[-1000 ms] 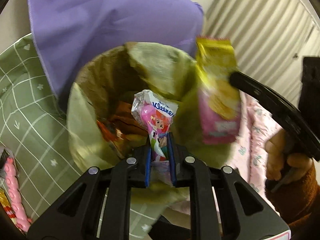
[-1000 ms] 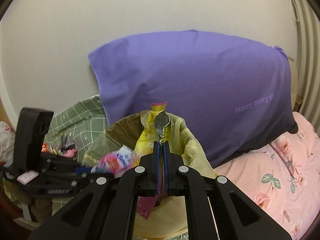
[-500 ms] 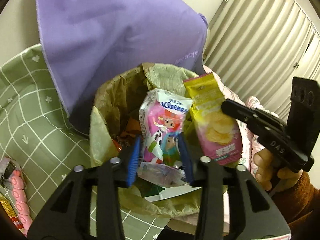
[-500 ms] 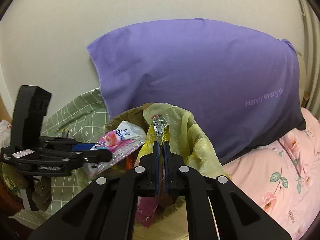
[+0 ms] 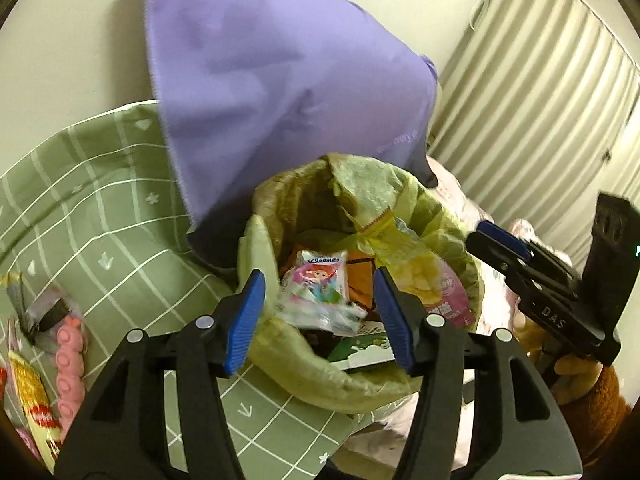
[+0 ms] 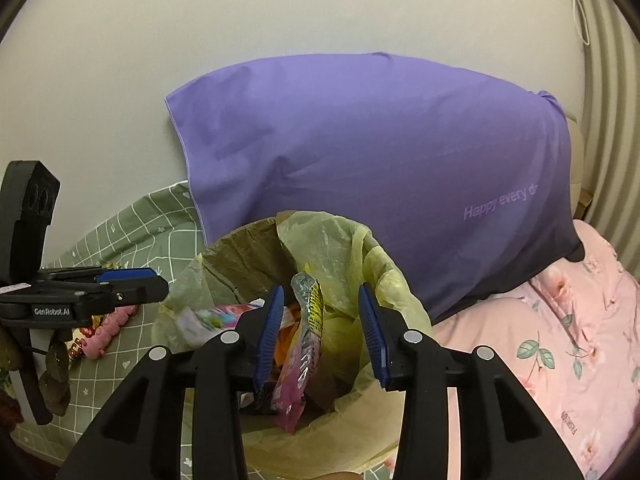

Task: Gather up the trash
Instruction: 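Move both grippers back over the remaining trash on the table, then grasp the silver-gold strip wrapper with the right gripper and lift it, then grasp the clear plastic wrapper with the left gripper and lift it, then carry both wrappers over the trash bag and open both grippers, then move both grippers back over the remaining trash on the table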

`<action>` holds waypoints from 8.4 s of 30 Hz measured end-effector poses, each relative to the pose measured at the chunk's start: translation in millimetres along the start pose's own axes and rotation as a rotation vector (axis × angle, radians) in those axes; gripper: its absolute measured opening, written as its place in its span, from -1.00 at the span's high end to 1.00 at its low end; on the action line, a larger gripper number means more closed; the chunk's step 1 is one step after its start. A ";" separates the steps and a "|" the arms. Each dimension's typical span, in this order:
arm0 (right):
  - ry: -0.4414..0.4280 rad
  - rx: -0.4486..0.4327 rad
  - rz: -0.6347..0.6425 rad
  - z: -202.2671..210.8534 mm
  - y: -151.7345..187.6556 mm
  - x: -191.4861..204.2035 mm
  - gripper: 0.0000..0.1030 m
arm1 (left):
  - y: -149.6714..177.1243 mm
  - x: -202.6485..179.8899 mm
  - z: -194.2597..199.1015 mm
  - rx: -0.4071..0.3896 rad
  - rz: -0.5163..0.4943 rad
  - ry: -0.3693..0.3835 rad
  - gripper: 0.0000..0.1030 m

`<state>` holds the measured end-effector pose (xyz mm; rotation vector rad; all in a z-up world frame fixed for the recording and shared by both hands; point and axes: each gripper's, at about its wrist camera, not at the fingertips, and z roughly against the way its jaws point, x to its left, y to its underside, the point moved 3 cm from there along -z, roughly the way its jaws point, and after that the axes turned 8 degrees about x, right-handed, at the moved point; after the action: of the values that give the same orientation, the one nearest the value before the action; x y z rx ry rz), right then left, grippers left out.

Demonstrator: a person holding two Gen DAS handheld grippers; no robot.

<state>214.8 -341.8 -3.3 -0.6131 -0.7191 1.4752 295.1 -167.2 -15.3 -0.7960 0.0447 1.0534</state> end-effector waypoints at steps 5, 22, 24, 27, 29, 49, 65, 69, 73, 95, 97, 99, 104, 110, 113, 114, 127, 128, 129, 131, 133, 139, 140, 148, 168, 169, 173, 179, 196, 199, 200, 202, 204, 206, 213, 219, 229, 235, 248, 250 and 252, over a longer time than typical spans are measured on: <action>-0.009 -0.014 0.007 9.8 -1.1 12.0 0.27 | 14.9 25.6 35.5 -0.081 0.061 -0.047 -0.05; -0.287 0.046 0.147 -16.8 3.3 163.0 -0.06 | 157.0 205.5 179.5 -0.270 0.455 -0.442 -0.05; -0.296 0.060 0.190 -19.6 7.5 180.1 -0.06 | 169.6 217.8 189.1 -0.277 0.485 -0.453 -0.06; -0.329 0.093 0.228 -28.4 13.5 203.1 -0.06 | 187.7 228.3 197.3 -0.281 0.508 -0.469 -0.07; -0.354 0.117 0.245 -35.8 17.8 216.5 -0.06 | 195.4 231.8 200.6 -0.281 0.516 -0.463 -0.10; -0.341 0.237 0.508 -172.7 22.5 351.5 -0.05 | 225.2 256.1 192.0 -0.205 0.575 -0.447 -0.20; -0.475 0.384 0.540 -200.1 37.0 390.3 0.54 | 239.3 268.0 189.0 -0.145 0.594 -0.463 -0.20; -0.493 0.287 0.437 -160.9 13.0 363.6 0.55 | 227.7 260.6 182.4 -0.142 0.552 -0.437 -0.20; -0.455 0.216 0.374 -129.0 -1.7 328.0 0.55 | 212.1 252.5 169.1 -0.130 0.514 -0.391 -0.20; -0.314 0.318 0.151 -84.3 91.3 217.4 0.54 | 50.4 237.1 17.7 0.127 0.104 -0.233 0.15; -0.301 0.318 0.124 -80.2 94.8 213.0 0.54 | 45.7 242.1 8.1 0.157 0.085 -0.242 0.15; -0.294 0.319 0.112 -77.2 96.8 210.7 0.54 | 43.5 244.6 0.5 0.187 0.071 -0.226 0.15; -0.277 0.321 0.089 -68.7 100.5 206.5 0.54 | 52.8 250.5 -6.9 0.224 0.092 -0.220 0.34; -0.289 0.286 0.102 -60.8 90.6 208.2 0.54 | 78.0 244.1 4.8 0.226 0.125 -0.265 0.99; -0.304 0.266 0.116 -56.7 83.6 210.1 0.54 | 88.4 237.5 25.7 0.177 0.162 -0.269 0.99; -0.308 0.262 0.120 -56.3 81.4 210.9 0.54 | 92.2 234.2 35.8 0.152 0.176 -0.265 0.99; -0.328 0.225 0.172 -34.6 80.3 202.8 0.54 | 115.9 203.8 34.5 0.103 0.422 -0.162 0.48; -0.324 0.220 0.176 -32.9 80.1 201.2 0.53 | 114.1 204.3 31.5 0.083 0.447 -0.175 0.40; -0.317 0.213 0.186 -30.6 80.1 199.0 0.53 | 114.8 204.0 33.2 0.069 0.458 -0.195 0.30; -0.302 0.208 0.197 -28.0 80.6 194.9 0.53 | 109.5 205.5 22.1 0.066 0.469 -0.249 0.27; -0.306 0.211 0.192 -26.8 80.9 189.6 0.53 | 106.9 205.2 12.0 0.085 0.488 -0.269 0.27; -0.301 0.199 0.182 -25.9 80.4 181.6 0.53 | 104.0 205.2 -1.4 0.116 0.577 -0.239 0.86; -0.300 0.194 0.182 -25.2 79.8 181.5 0.53 | 103.2 204.3 -1.4 0.110 0.578 -0.235 0.93; -0.320 0.125 0.169 -14.4 61.8 183.8 0.53 | 83.5 180.9 56.2 -0.026 0.449 -0.282 0.99; -0.196 -0.223 0.188 90.6 -34.1 127.0 0.53 | 12.5 50.5 157.3 -0.210 0.112 -0.148 0.99; -0.179 -0.235 0.181 94.7 -36.6 118.4 0.53 | 8.3 42.5 151.7 -0.199 0.096 -0.128 0.99; -0.105 -0.272 0.143 109.7 -41.7 80.6 0.53 | -6.1 14.7 121.8 -0.139 0.054 -0.034 0.99; -0.091 -0.224 0.079 104.3 -42.8 34.0 0.53 | -16.1 -14.0 62.5 -0.032 0.007 0.029 0.99; -0.274 0.101 0.026 -32.2 -29.3 21.4 0.52 | -7.4 2.7 -26.4 0.127 0.068 -0.018 0.99; -0.185 0.158 0.056 -50.0 -20.1 20.4 0.52 | -6.4 6.4 -31.2 0.139 0.072 -0.021 0.99; -0.168 0.167 0.062 -53.2 -17.9 19.6 0.52 | -6.2 6.4 -32.7 0.140 0.067 -0.022 0.99; -0.134 0.179 0.073 -58.2 -12.2 14.2 0.52 | -6.1 4.4 -36.4 0.142 0.054 -0.020 0.99; -0.117 0.182 0.078 -59.2 -8.7 10.4 0.52 | -6.3 2.0 -41.2 0.145 0.040 -0.019 0.99; -0.098 0.178 0.087 -59.8 -7.2 7.6 0.52 | -6.9 0.4 -44.4 0.147 0.031 -0.016 0.99; -0.068 0.140 0.130 -45.1 -3.1 12.6 0.28 | -6.8 0.9 -42.1 0.120 0.010 0.024 0.78; -0.032 0.119 0.112 -35.4 -2.1 11.2 0.15 | -6.0 9.9 -19.8 0.039 0.038 -0.011 0.47; -0.053 0.039 0.076 -15.2 -11.6 34.8 0.14 | 21.8 45.5 51.7 -0.108 0.098 -0.125 0.22; -0.160 -0.008 0.065 -11.7 -15.7 72.7 0.02 | 66.7 101.9 105.1 -0.184 0.203 -0.256 0.19; -0.380 0.091 0.216 -35.1 6.9 190.2 -0.14 | 185.2 227.9 205.3 -0.291 0.552 -0.493 0.10; -0.394 0.115 0.269 -42.2 11.1 211.0 -0.14 | 196.7 237.0 210.3 -0.284 0.568 -0.504 0.10; -0.403 0.148 0.338 -48.8 18.9 232.0 -0.14 | 203.3 242.8 210.2 -0.275 0.574 -0.502 0.10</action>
<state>230.7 -106.9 -36.6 -0.3336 -0.8317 1.9803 192.1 194.0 -73.1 -0.7590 -0.3226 1.8103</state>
